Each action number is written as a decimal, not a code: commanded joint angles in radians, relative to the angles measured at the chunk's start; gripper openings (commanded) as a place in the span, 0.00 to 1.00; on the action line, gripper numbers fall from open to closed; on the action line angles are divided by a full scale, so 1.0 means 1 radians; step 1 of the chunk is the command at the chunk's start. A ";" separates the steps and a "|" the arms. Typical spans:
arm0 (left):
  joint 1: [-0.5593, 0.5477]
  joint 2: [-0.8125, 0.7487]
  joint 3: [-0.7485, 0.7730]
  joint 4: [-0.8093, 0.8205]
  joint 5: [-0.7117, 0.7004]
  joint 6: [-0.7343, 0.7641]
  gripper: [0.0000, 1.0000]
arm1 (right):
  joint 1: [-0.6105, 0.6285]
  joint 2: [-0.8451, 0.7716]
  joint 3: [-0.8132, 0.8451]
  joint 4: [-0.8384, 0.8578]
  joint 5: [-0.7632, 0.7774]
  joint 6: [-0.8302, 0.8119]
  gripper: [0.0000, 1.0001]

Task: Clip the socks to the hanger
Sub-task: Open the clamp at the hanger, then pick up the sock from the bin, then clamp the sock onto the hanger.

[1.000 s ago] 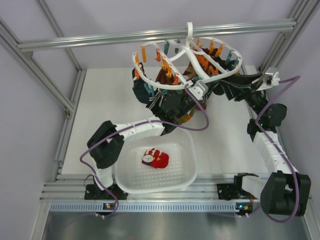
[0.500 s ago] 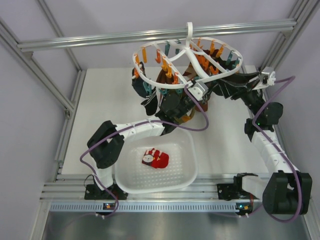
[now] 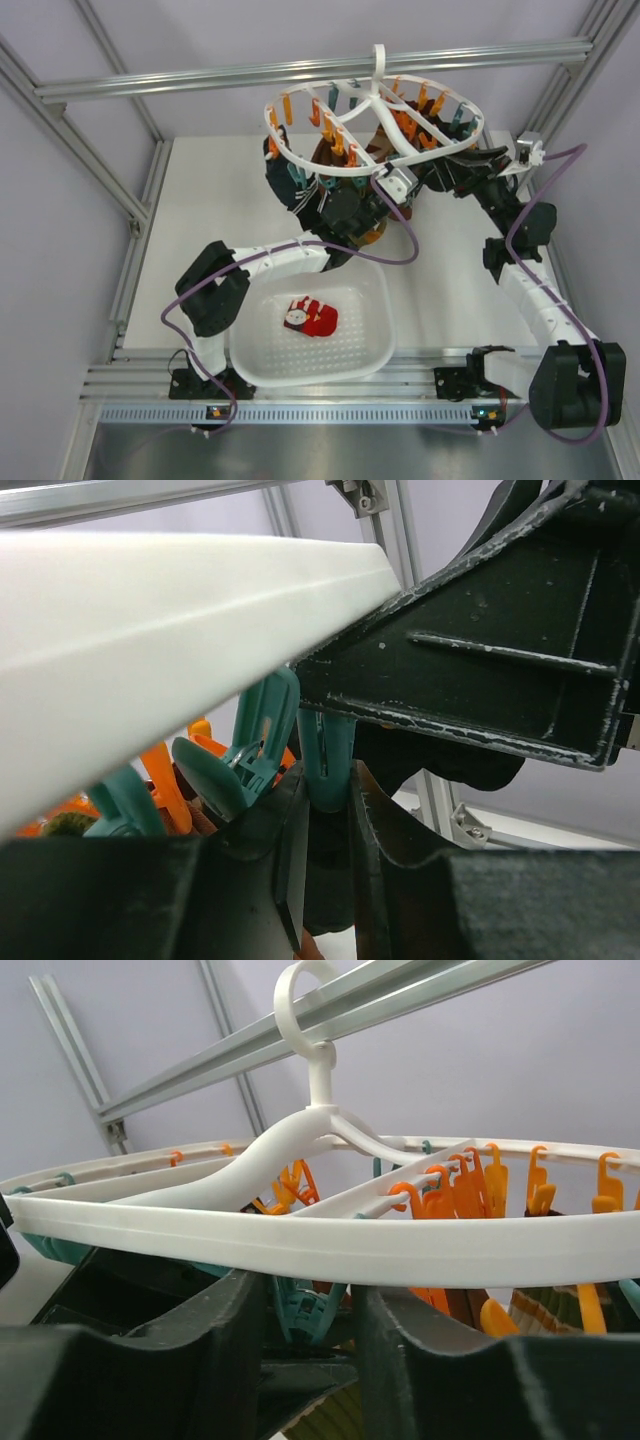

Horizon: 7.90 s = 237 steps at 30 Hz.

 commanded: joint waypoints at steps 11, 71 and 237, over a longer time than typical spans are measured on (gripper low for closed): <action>-0.008 -0.087 -0.103 0.019 0.062 -0.012 0.61 | 0.011 0.006 0.053 0.008 0.056 0.022 0.00; 0.209 -0.640 -0.712 -1.423 0.015 -0.815 0.50 | -0.023 -0.002 0.065 -0.078 -0.005 -0.081 0.00; -0.078 0.040 -0.037 0.304 -0.160 0.350 0.00 | -0.029 0.026 0.222 -0.345 -0.036 0.011 0.42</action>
